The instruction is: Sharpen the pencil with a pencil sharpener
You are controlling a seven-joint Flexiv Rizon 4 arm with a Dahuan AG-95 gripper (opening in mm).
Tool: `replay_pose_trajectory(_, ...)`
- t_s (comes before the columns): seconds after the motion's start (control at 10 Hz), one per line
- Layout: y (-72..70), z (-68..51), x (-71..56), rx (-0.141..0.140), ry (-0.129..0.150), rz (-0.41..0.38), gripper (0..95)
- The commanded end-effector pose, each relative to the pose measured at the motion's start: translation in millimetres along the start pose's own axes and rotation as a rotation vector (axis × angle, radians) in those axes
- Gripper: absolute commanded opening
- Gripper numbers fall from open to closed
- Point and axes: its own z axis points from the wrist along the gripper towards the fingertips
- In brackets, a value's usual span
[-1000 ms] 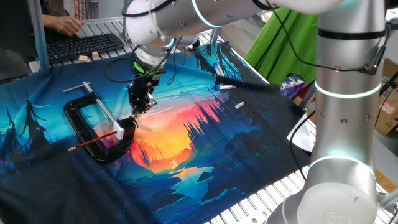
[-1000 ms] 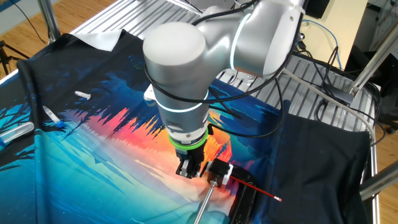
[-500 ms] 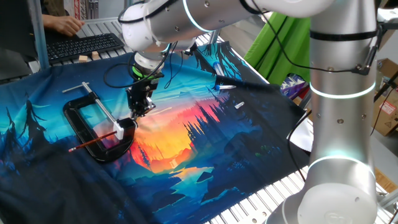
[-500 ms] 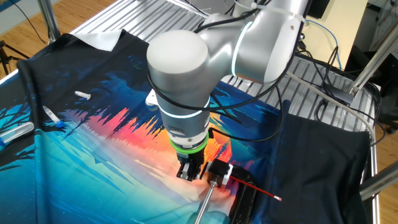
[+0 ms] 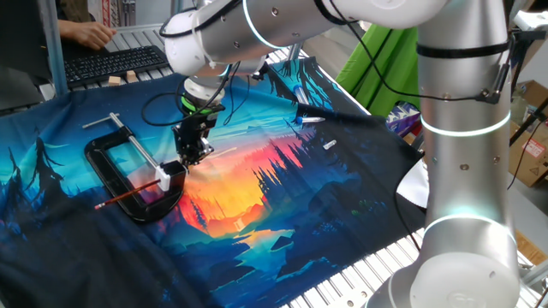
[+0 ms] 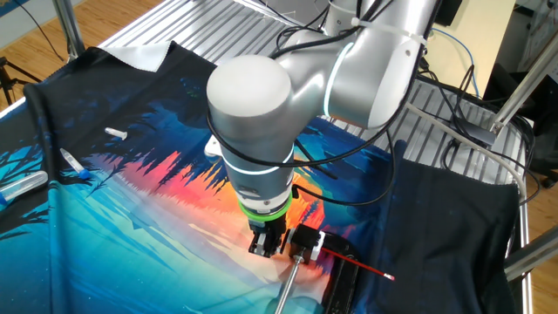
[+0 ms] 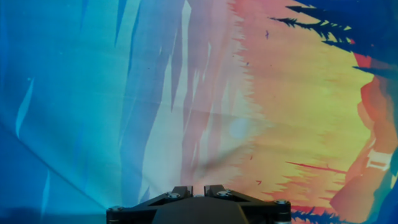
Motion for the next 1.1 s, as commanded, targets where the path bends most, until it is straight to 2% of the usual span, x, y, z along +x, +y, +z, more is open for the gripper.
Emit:
replay_pose_trajectory(0.1,-0.6,7.1,-0.1,-0.010,-0.011,-0.002,0.0)
replay_pose_trajectory(0.2,-2.8,8.1,0.9,0.002,-0.015,-0.012,0.0)
replay_pose_trajectory(0.7,-12.1,14.1,4.6,0.006,-0.033,-0.032,0.0)
replay_pose_trajectory(0.8,-13.9,12.6,5.6,0.024,-0.029,-0.038,0.0)
replay_pose_trajectory(0.9,-14.9,11.4,6.2,0.024,-0.031,-0.032,0.0)
replay_pose_trajectory(1.1,-18.2,15.4,7.0,0.028,-0.049,-0.046,0.0)
